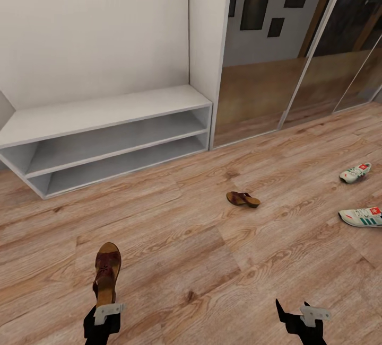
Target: Pick up the two gym shoes and the two sandals from the corridor floor and place them onto the hallstand (shoe rack) in the corridor, making sure they are on the rack and not on the floor. Arrange them so the two gym shoes are next to each other and the two sandals are next to each other.
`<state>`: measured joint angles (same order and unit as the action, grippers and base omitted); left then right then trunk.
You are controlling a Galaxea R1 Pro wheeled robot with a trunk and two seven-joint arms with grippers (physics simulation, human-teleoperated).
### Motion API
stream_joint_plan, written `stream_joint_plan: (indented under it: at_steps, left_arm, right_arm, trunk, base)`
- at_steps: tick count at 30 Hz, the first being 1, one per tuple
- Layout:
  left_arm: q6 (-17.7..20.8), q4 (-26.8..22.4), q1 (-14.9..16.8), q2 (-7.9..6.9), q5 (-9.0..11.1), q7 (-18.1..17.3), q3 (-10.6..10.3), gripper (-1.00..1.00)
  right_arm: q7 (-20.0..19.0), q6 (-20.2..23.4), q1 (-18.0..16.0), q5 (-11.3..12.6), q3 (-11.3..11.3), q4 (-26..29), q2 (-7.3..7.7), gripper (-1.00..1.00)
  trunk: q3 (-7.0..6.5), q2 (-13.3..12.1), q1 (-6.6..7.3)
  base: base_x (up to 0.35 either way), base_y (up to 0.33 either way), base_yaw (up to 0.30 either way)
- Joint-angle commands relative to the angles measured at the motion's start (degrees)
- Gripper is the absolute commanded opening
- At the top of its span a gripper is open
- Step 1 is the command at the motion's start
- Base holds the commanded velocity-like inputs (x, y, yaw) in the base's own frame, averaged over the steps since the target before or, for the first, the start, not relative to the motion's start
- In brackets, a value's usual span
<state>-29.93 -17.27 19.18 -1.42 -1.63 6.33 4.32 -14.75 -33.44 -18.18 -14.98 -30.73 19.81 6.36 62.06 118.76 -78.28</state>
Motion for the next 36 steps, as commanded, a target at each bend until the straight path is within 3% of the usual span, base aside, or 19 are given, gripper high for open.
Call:
stream_joint_plan:
  at_steps: [1,36]
  left_arm:
    - [-0.13,0.04,0.02,0.02,-0.39,0.17,0.17,-1.00]
    - [-0.13,-0.07,0.04,0.10,-0.39,0.17,0.17,-1.00]
  right_arm:
    - [-0.28,-0.22,-0.04,-0.49,-0.49,-0.04,-0.03,1.00]
    - [-0.28,-0.22,-0.05,-0.49,-0.53,-0.04,-0.01,1.00]
  trunk:
    - [0.04,0.01,0.01]
    - [0.04,0.01,0.01]
  base:
    - [0.035,0.000,0.000]
    - [0.216,0.000,0.000]
